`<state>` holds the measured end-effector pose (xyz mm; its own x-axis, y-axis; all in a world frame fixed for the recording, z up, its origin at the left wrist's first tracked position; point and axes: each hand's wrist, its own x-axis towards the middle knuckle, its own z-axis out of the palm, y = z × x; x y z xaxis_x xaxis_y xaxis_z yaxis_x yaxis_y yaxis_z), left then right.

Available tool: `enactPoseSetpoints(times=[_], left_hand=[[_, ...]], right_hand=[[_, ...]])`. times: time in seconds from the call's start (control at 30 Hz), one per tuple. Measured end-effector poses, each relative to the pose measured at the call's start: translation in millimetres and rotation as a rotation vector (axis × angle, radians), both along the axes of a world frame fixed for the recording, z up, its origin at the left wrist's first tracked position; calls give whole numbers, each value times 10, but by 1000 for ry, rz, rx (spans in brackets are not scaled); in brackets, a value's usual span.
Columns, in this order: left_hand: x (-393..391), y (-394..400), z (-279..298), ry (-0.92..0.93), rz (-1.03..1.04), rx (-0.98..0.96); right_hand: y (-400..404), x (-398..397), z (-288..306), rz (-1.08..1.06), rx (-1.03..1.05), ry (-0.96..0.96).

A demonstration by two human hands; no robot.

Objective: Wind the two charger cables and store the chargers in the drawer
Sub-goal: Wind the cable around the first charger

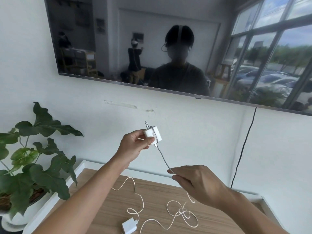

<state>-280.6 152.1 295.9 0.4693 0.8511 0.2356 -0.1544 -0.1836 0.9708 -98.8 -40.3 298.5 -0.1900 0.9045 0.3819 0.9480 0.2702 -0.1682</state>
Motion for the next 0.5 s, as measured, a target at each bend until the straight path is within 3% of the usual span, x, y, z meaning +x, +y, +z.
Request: enactPoseSetpoints(times=[0.23, 0.5], left_hand=[[100, -43, -63, 142, -47, 108], [167, -235, -6, 317, -166, 236]], right_hand=[[92, -14, 431, 54, 137, -115], [381, 147, 772, 37, 188, -22]])
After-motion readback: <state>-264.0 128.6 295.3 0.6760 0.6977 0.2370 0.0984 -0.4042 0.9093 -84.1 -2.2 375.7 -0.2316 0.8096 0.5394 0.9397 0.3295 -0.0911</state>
